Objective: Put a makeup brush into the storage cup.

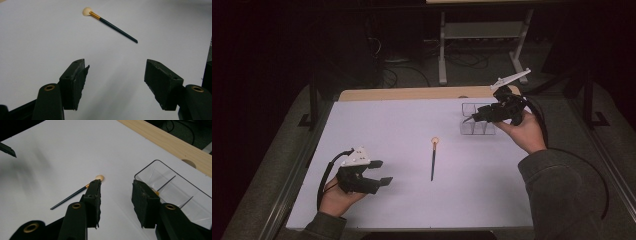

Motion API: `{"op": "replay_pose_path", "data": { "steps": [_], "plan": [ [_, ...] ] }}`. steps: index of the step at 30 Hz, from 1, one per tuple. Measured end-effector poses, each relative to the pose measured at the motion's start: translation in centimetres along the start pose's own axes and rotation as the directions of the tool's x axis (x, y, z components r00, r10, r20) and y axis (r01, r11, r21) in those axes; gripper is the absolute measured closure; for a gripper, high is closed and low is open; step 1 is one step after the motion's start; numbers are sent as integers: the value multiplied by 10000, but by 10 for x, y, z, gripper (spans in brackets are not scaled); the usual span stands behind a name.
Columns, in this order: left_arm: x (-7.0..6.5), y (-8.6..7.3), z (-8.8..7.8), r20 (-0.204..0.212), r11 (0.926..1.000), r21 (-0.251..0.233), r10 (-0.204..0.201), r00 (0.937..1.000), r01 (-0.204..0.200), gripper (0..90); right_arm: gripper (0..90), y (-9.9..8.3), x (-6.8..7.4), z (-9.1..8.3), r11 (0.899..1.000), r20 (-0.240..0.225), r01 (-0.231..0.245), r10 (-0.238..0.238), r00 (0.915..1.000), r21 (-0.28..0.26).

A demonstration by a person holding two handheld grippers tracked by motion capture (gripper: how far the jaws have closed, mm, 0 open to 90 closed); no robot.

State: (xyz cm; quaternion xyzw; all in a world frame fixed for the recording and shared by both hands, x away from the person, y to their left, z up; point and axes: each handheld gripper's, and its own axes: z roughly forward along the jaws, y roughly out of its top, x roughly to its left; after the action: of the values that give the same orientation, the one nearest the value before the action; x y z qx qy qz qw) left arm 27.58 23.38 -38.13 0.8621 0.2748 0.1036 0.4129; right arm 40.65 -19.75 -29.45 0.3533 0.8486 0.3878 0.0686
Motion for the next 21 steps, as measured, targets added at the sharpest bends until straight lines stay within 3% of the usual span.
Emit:
{"op": "replay_pose_path", "data": {
  "steps": [9,21],
  "plan": [
    [2,0,-1,-12,10000,-23,5,10000,-5,326,541,-4,10,-1,9993,-146,375,-376,9992,-63],
    [3,0,-3,-55,10000,-68,-46,10000,46,320,497,-6,20,6,9987,-283,514,-513,9983,28]
  ]
}}
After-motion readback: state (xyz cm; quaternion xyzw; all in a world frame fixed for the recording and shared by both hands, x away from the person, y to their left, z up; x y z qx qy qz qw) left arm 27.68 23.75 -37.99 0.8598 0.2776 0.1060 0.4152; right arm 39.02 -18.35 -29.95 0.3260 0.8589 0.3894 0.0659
